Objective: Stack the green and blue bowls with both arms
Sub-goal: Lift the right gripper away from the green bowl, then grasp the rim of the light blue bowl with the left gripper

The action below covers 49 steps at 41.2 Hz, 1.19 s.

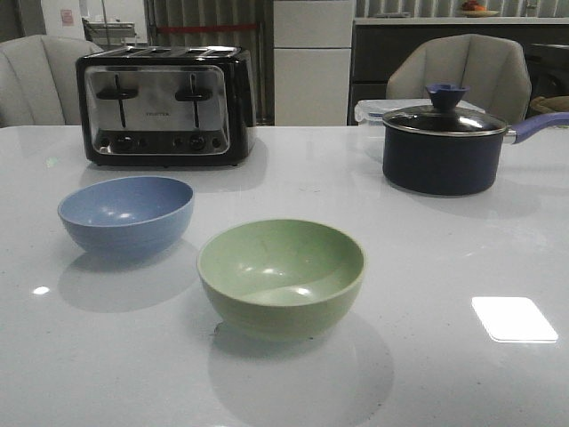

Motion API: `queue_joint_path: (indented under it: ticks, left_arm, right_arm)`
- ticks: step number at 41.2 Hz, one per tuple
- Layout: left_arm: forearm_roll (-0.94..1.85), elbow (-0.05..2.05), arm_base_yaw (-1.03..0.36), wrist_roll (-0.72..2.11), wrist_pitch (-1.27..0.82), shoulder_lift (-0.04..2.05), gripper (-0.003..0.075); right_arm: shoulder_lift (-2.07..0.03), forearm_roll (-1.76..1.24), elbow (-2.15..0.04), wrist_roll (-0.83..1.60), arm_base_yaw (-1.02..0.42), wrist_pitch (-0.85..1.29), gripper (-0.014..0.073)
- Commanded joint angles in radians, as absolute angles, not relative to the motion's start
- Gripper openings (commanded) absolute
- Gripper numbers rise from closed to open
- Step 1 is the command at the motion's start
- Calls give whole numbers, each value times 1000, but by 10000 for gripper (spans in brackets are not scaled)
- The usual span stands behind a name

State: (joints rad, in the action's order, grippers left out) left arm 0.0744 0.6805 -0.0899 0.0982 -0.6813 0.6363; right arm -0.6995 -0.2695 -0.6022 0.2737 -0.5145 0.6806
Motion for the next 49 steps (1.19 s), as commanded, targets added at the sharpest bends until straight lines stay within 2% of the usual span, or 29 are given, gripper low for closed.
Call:
queue_joint_path:
  ticks: [1, 27, 49]
  left_arm:
    - [92, 725, -88, 98, -625, 699, 561]
    - [154, 1051, -93, 98, -567, 1380, 561]
    - [154, 1281, -169, 98, -533, 1805, 561]
  right_arm:
    - [-689, -275, -628, 289, -514, 617, 395]
    - [-689, -275, -628, 289, -514, 618, 395]
    - [-689, -275, -628, 289, -514, 618, 395]
